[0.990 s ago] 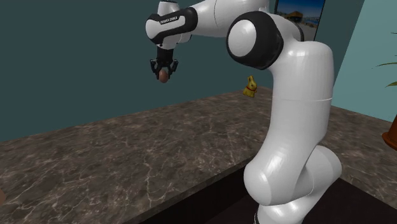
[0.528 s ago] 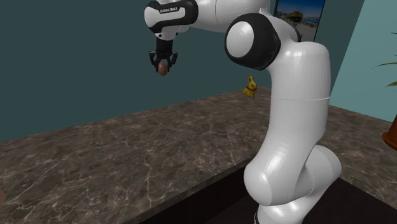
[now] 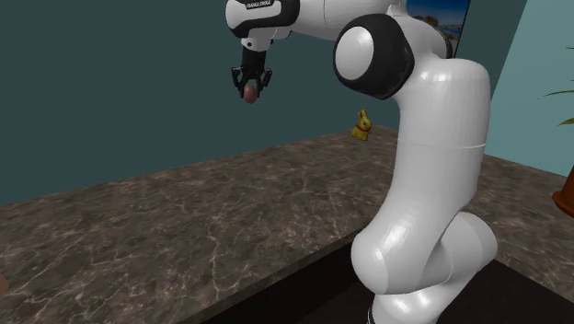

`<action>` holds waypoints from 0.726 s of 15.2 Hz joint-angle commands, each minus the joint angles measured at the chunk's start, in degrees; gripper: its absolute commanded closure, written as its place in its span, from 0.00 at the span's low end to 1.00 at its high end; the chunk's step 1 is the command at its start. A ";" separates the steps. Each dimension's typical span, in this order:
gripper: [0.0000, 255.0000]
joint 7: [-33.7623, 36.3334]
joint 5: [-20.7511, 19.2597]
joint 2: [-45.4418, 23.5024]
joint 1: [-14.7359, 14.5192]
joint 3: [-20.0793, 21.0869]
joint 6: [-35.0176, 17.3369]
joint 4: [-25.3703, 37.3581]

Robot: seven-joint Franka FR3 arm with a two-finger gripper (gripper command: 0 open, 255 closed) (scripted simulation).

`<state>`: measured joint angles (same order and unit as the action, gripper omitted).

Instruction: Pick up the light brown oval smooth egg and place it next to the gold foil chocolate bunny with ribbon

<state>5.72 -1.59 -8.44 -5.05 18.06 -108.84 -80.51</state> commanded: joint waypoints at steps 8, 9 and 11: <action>1.00 -13.34 6.68 6.17 7.54 -5.14 -1.13 -7.64; 1.00 -14.81 7.26 6.49 8.29 -5.77 -1.03 -7.99; 1.00 -17.70 8.34 6.93 9.72 -7.09 -0.74 -8.44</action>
<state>-10.16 6.03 -1.96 3.82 11.74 -109.54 -88.29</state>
